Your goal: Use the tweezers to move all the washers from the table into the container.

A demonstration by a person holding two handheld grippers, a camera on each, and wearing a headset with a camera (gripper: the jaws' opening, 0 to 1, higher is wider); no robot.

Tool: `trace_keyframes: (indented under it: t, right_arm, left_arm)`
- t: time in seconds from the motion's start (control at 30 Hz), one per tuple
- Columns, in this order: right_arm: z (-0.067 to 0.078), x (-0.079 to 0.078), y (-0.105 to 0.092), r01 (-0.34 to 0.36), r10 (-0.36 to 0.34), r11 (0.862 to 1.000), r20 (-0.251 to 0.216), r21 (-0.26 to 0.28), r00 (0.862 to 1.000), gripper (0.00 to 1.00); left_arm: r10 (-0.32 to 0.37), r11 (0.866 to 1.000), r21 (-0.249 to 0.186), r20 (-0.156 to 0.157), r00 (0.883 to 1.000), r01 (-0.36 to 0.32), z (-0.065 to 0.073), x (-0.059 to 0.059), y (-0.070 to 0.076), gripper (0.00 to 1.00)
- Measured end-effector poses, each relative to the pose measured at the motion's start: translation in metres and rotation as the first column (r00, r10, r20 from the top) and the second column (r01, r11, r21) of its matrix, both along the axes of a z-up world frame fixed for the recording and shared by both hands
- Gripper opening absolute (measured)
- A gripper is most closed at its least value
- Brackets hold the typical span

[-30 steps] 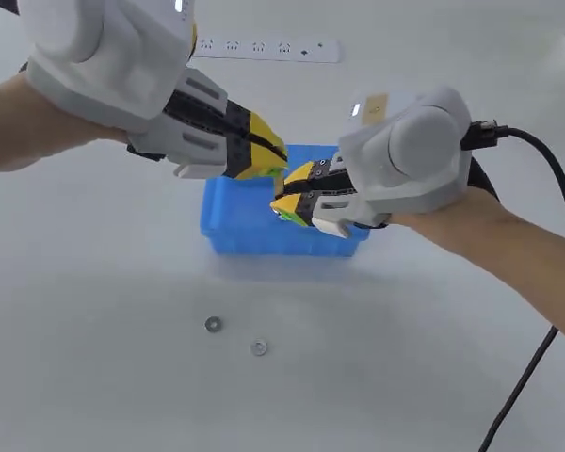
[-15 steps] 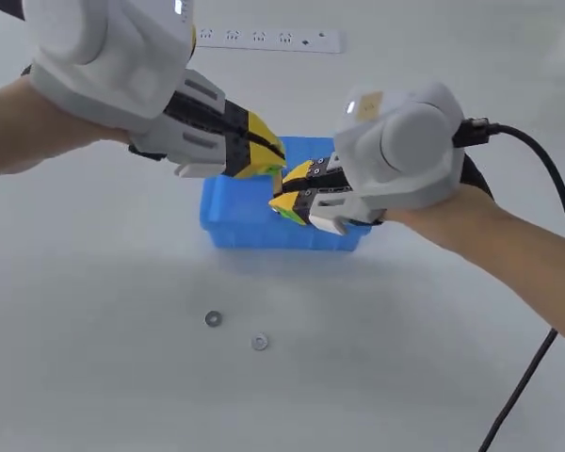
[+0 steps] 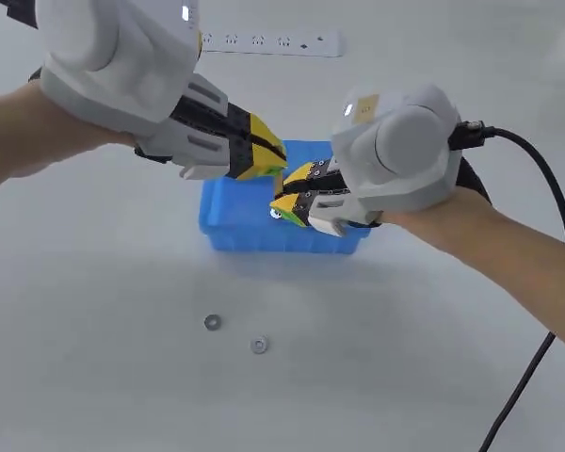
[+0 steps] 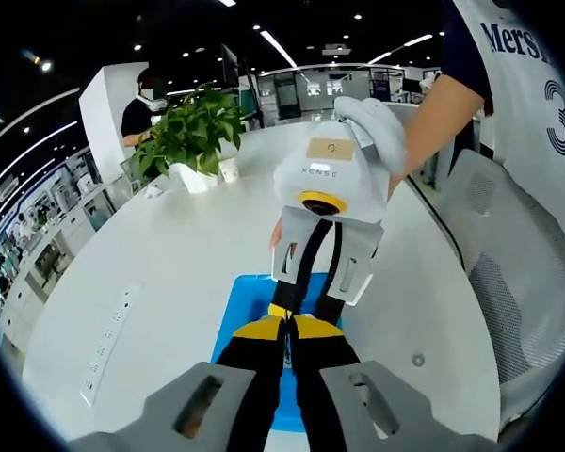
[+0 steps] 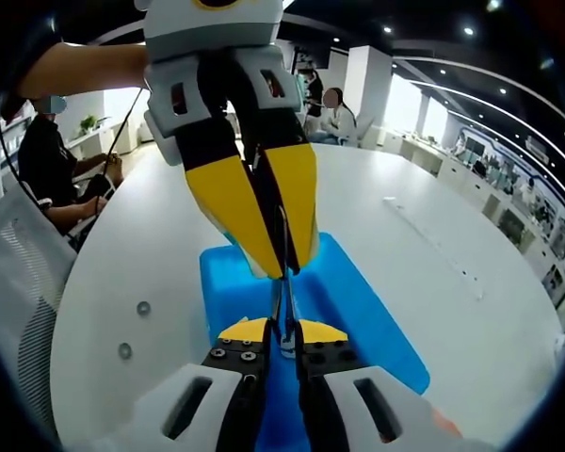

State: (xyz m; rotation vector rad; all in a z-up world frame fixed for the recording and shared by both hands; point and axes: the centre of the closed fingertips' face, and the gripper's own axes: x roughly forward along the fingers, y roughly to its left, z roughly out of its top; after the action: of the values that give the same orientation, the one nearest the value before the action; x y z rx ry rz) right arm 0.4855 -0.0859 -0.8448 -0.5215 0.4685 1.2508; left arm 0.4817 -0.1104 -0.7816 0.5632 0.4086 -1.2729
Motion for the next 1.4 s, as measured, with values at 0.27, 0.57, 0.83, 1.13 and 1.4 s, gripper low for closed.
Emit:
trace_keyframes:
  t: [0.27, 0.57, 0.83, 1.13, 1.4]
  right_arm:
    - [0.018, -0.002, 0.001, 0.001, -0.002, 0.999, 0.028, 0.032, 1.000, 0.11]
    - [0.043, -0.013, -0.001, -0.010, 0.006, 0.999, 0.096, 0.044, 0.995, 0.11]
    - [0.060, -0.033, -0.003, -0.029, 0.022, 0.998, 0.125, 0.053, 0.992, 0.11]
    - [0.070, -0.056, -0.004, -0.040, 0.032, 0.996, 0.105, 0.079, 0.994, 0.12]
    - [0.072, -0.084, -0.001, -0.091, 0.085, 0.994, 0.097, 0.067, 0.992, 0.12]
  left_arm:
    - [-0.004, 1.000, 0.000, 0.034, 0.999, 0.004, 0.016, -0.004, 0.001, 0.06]
    - [-0.013, 1.000, -0.016, 0.055, 0.998, 0.014, 0.040, -0.017, -0.001, 0.06]
    - [-0.028, 1.000, -0.012, 0.079, 0.996, 0.029, 0.058, -0.041, -0.001, 0.06]
    - [-0.039, 0.999, -0.019, 0.086, 0.996, 0.041, 0.067, -0.067, -0.001, 0.06]
    - [-0.070, 0.997, -0.034, 0.075, 0.995, 0.073, 0.072, -0.096, -0.007, 0.06]
